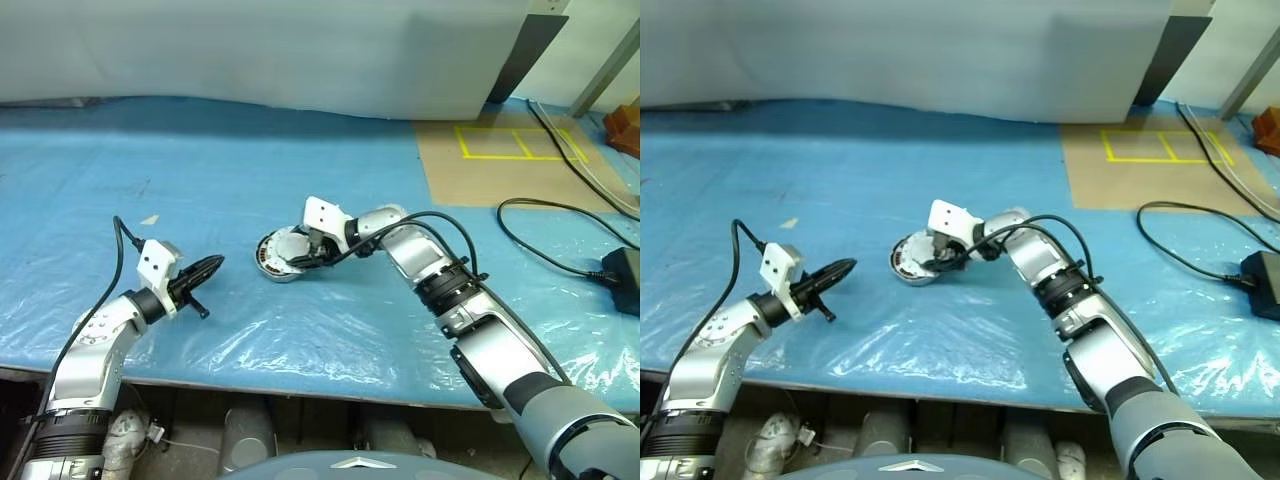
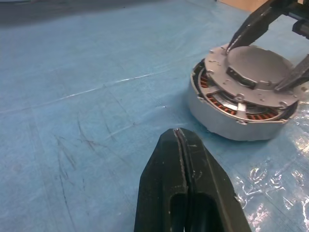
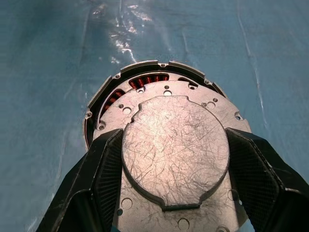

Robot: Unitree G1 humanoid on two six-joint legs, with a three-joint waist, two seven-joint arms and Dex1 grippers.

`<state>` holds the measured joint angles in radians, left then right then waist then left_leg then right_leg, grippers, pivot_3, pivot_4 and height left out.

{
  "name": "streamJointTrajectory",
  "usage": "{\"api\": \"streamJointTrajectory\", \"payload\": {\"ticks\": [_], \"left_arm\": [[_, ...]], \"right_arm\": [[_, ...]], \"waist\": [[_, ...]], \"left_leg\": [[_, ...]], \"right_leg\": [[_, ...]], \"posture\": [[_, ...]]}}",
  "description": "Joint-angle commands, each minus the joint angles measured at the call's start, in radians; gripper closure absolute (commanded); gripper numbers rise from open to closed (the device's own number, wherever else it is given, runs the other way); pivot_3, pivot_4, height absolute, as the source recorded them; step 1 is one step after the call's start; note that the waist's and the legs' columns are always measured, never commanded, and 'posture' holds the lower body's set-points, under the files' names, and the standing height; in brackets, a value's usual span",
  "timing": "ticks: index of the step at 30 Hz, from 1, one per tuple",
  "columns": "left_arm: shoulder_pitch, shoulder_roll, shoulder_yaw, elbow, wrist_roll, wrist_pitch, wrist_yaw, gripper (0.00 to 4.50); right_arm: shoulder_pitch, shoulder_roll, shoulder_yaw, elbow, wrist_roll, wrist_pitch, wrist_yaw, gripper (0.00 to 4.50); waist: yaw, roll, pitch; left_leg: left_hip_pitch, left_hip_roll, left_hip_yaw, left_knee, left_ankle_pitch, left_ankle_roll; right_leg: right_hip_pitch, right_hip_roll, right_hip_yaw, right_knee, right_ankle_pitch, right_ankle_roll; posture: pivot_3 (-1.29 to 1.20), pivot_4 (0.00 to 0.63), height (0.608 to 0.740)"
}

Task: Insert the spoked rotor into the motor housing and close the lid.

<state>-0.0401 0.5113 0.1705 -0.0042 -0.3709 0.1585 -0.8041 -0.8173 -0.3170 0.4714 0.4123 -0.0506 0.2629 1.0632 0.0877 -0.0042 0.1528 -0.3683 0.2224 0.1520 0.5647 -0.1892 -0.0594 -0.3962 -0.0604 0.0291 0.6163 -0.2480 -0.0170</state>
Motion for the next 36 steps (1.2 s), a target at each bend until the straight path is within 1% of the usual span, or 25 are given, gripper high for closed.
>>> {"api": "streamJointTrajectory", "payload": {"ticks": [1, 3, 5, 7, 9, 13, 15, 17, 19, 20, 21, 22, 25, 30, 34, 36], "left_arm": [[-0.022, 0.008, 0.001, 0.004, 0.001, -0.022, -0.011, 4.5], [-0.026, 0.009, -0.001, 0.009, 0.002, -0.025, -0.012, 4.5], [-0.027, 0.009, -0.003, 0.011, 0.003, -0.027, -0.013, 4.5], [-0.027, 0.01, -0.005, 0.011, 0.003, -0.027, -0.014, 4.5], [-0.026, 0.012, -0.005, 0.011, 0.003, -0.028, -0.015, 4.5], [-0.023, 0.016, -0.004, 0.012, 0.008, -0.031, -0.016, 4.5], [-0.021, 0.019, -0.008, 0.018, 0.019, -0.042, -0.018, 4.5], [-0.023, 0.016, -0.006, 0.02, 0.017, -0.042, -0.016, 4.5], [-0.026, 0.015, -0.004, 0.022, 0.017, -0.042, -0.015, 4.5], [-0.027, 0.015, -0.003, 0.024, 0.017, -0.043, -0.015, 4.5], [-0.029, 0.015, -0.004, 0.028, 0.019, -0.044, -0.016, 4.5], [-0.032, 0.015, -0.006, 0.035, 0.021, -0.047, -0.016, 4.5], [-0.038, 0.015, -0.008, 0.049, 0.025, -0.054, -0.018, 4.5], [-0.053, 0.011, -0.017, 0.074, 0.031, -0.065, -0.021, 4.5], [-0.066, 0.007, -0.02, 0.087, 0.035, -0.071, -0.021, 4.5], [-0.066, 0.007, -0.019, 0.089, 0.036, -0.073, -0.023, 4.5]], "right_arm": [[0.073, -0.092, 0.075, 0.015, -0.062, -0.009, 0.105, 1.54], [0.075, -0.099, 0.063, -0.002, -0.049, -0.005, 0.122, 1.54], [0.066, -0.073, 0.035, -0.016, -0.017, 0.041, 0.116, 1.54], [0.052, -0.021, 0.002, -0.027, 0.017, 0.119, 0.076, 1.54], [0.021, 0.048, -0.054, -0.004, 0.049, 0.25, 0.006, 1.54], [0.013, 0.099, -0.12, -0.064, 0.148, 0.455, 0.03, 1.54], [0.028, 0.095, -0.106, -0.081, 0.149, 0.475, 0.033, 1.54], [0.031, 0.108, -0.103, -0.064, 0.135, 0.503, -0.016, 1.54], [0.02, 0.135, -0.127, -0.055, 0.15, 0.554, -0.055, 1.54], [0.008, 0.156, -0.15, -0.042, 0.159, 0.585, -0.084, 1.54], [-0.019, 0.19, -0.2, 0.003, 0.166, 0.627, -0.154, 1.54], [-0.041, 0.208, -0.22, 0.038, 0.16, 0.633, -0.197, 1.54], [-0.075, 0.243, -0.264, 0.058, 0.182, 0.686, -0.247, 1.54], [-0.053, 0.26, -0.209, 0.025, 0.146, 0.747, -0.329, 1.54], [-0.026, 0.215, -0.124, -0.052, 0.133, 0.686, -0.293, 1.54], [-0.026, 0.194, -0.111, -0.095, 0.157, 0.675, -0.26, 1.54]], "waist": [[0.001, -0.001, -0.001], [0.003, -0.001, -0.001], [0.001, -0.002, -0.002], [-0.002, -0.002, -0.002], [-0.014, -0.002, -0.002], [-0.035, -0.003, -0.002], [-0.037, -0.003, -0.002], [-0.037, -0.003, -0.002], [-0.039, -0.003, -0.002], [-0.042, -0.003, -0.002], [-0.046, -0.003, -0.002], [-0.049, -0.003, -0.002], [-0.05, -0.003, -0.001], [-0.044, -0.002, -0.001], [-0.044, -0.002, -0.001], [-0.044, -0.002, -0.001]], "left_leg": [[0.0, 0.0, 0.0, 0.0, 0.0, 0.0], [0.0, 0.0, 0.0, 0.0, 0.0, 0.0], [0.0, 0.001, 0.0, -0.001, 0.0, 0.0], [-0.001, 0.001, 0.0, -0.001, 0.0, 0.0], [-0.001, 0.001, 0.0, -0.002, 0.0, 0.0], [-0.001, 0.002, 0.0, -0.002, 0.0, 0.0], [-0.001, 0.002, 0.0, -0.002, 0.0, 0.0], [-0.002, 0.002, 0.0, -0.002, 0.0, 0.0], [-0.002, 0.002, 0.0, -0.003, 0.0, 0.0], [-0.002, 0.002, 0.0, -0.003, 0.0, 0.0], [-0.002, 0.002, 0.0, -0.003, 0.0, 0.0], [-0.001, 0.002, 0.0, -0.003, 0.0, -0.001], [0.0, 0.002, 0.0, -0.003, 0.0, -0.001], [0.0, 0.002, 0.0, -0.003, 0.0, -0.001], [0.0, 0.002, 0.0, -0.003, 0.0, -0.001], [0.0, 0.002, 0.0, -0.003, 0.0, -0.001]], "right_leg": [[0.0, 0.0, 0.0, 0.0, 0.0, 0.0], [0.0, 0.001, 0.0, 0.0, 0.001, 0.002], [-0.001, 0.001, 0.0, 0.0, 0.002, 0.004], [-0.002, 0.002, 0.0, 0.0, 0.002, 0.004], [-0.002, 0.003, 0.0, 0.0, 0.002, 0.004], [-0.005, 0.003, 0.0, 0.002, 0.001, 0.001], [-0.005, 0.003, 0.0, 0.002, 0.0, 0.0], [-0.005, 0.003, 0.0, 0.001, 0.001, 0.001], [-0.005, 0.003, 0.0, 0.001, 0.002, 0.003], [-0.005, 0.003, 0.0, 0.001, 0.002, 0.003], [-0.005, 0.003, 0.0, 0.001, 0.002, 0.002], [-0.005, 0.003, 0.0, 0.001, 0.002, 0.003], [-0.007, 0.004, 0.0, 0.005, -0.001, -0.002], [-0.006, 0.003, 0.0, 0.005, -0.001, -0.002], [-0.006, 0.003, 0.0, 0.005, 0.0, -0.001], [-0.006, 0.003, 0.0, 0.004, 0.0, 0.0]], "posture": [[0.0, 0.15, 0.74], [0.0, 0.15, 0.74], [0.0, 0.15, 0.74], [0.0, 0.15, 0.74], [0.0, 0.15, 0.74], [0.0, 0.15, 0.74], [0.0, 0.15, 0.74], [0.0, 0.15, 0.74], [0.0, 0.15, 0.74], [0.0, 0.15, 0.74], [0.0, 0.15, 0.74], [0.0, 0.15, 0.74], [0.0, 0.15, 0.74], [0.0, 0.15, 0.74], [0.0, 0.15, 0.74], [0.0, 0.15, 0.74]]}}
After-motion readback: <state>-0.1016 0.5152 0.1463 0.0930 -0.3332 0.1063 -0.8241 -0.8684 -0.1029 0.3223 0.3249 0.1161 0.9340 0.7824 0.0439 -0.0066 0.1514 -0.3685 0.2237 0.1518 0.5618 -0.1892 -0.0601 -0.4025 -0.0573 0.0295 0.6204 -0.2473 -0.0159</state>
